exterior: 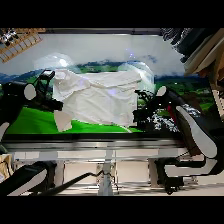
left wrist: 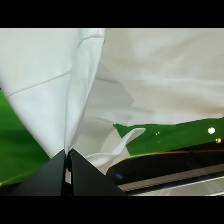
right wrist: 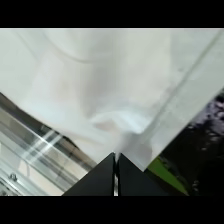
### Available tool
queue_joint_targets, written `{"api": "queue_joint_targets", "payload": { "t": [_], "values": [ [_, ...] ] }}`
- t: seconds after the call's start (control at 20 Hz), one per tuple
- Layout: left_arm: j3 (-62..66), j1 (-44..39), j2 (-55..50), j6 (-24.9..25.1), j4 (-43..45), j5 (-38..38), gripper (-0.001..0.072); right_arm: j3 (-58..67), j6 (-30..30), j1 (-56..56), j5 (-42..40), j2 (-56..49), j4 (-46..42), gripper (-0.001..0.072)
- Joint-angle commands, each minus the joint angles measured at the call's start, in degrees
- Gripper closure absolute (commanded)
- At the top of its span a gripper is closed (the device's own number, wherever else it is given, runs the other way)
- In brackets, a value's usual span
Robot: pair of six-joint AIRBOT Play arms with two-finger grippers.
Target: Fold the clothes and pants, and hang the long-sleeved shirts on hangers.
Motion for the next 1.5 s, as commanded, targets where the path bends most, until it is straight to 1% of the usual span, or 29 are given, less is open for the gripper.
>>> {"api": "queue_joint_targets", "payload": {
  "t": [0.0, 0.15, 0.25, 0.35, 0.4, 0.45, 0.5, 0.55, 0.6, 0.75, 0.8, 0.85, 0.9, 1.0, 1.15, 1.25, 1.35, 1.45],
  "values": [
    [0.0, 1.4, 0.0, 2.1, 2.5, -1.7, 0.0699, 0.0, 1.9, -4.9, -3.5, 5.2, -0.3, 0.0698],
    [0.0, 7.5, 0.0, 6.0, 1.0, -1.7, 0.0699, 0.0, 2.2, -9.0, -3.3, 6.4, -0.6, 0.0698],
    [0.0, 12.6, 0.0, 10.6, -5.7, -1.6, 0.0699, -0.1, 1.2, -8.5, -3.1, 6.0, 1.4, 0.0696],
    [0.0, 15.6, 0.0, 14.6, -14.1, -2.2, 0.0699, -0.2, 1.3, -7.3, -3.2, 6.0, 1.7, 0.0683],
    [0.0, 15.9, 0.0, 15.6, -15.7, -2.1, 0.0699, -0.2, 1.4, -7.1, -2.8, 6.0, 1.6, 0.0598],
    [0.0, 15.9, 0.0, 15.8, -15.7, -1.9, 0.0699, -0.2, 2.1, -7.3, -2.5, 6.0, 0.9, 0.0493],
    [0.0, 16.1, -0.1, 15.8, -15.6, -1.7, 0.0699, -0.2, 3.7, -7.7, -2.4, 6.0, -1.2, 0.0472],
    [0.0, 16.5, -0.1, 15.8, -15.7, -1.7, 0.0699, -0.4, 5.6, -8.2, -2.2, 6.0, -3.7, 0.0472],
    [0.0, 17.0, 0.0, 15.8, -15.7, -1.7, 0.0699, -1.2, 6.2, -8.9, -1.6, 6.0, -4.3, 0.0472],
    [0.0, 17.7, 0.0, 15.8, -15.7, -2.2, 0.0699, -6.8, 5.4, -11.7, 1.0, 6.0, -0.9, 0.0470],
    [0.0, 17.7, 0.0, 15.8, -15.9, -2.5, 0.0699, -8.6, 4.2, -12.3, 1.6, 6.0, 0.6, 0.0457],
    [0.0, 17.7, 0.0, 15.8, -15.9, -2.8, 0.0699, -10.1, 3.7, -12.8, 1.8, 6.0, 2.0, 0.0350],
    [0.0, 17.7, 0.0, 15.8, -15.9, -3.0, 0.0699, -11.1, 2.7, -13.0, 1.8, 6.0, 3.2, 0.0306],
    [0.0, 17.7, 0.0, 15.8, -15.9, -3.0, 0.0699, -12.3, 2.3, -13.0, 0.0, 6.0, 4.7, 0.0307],
    [0.0, 17.7, 0.0, 15.8, -15.9, -3.0, 0.0699, -12.7, 2.3, -13.0, -5.8, 6.0, 8.9, 0.0316],
    [0.0, 17.7, 0.0, 15.8, -15.9, -3.1, 0.0699, -12.7, 2.4, -13.0, -8.2, 5.9, 11.4, 0.0316],
    [0.0, 17.7, 0.0, 15.8, -15.9, -3.1, 0.0699, -12.7, 4.1, -13.0, -7.9, 5.0, 11.4, 0.0316],
    [0.0, 17.7, 0.0, 15.8, -15.9, -3.3, 0.0699, -12.7, 5.2, -13.0, -6.4, 4.1, 9.6, 0.0316]
  ]
}}
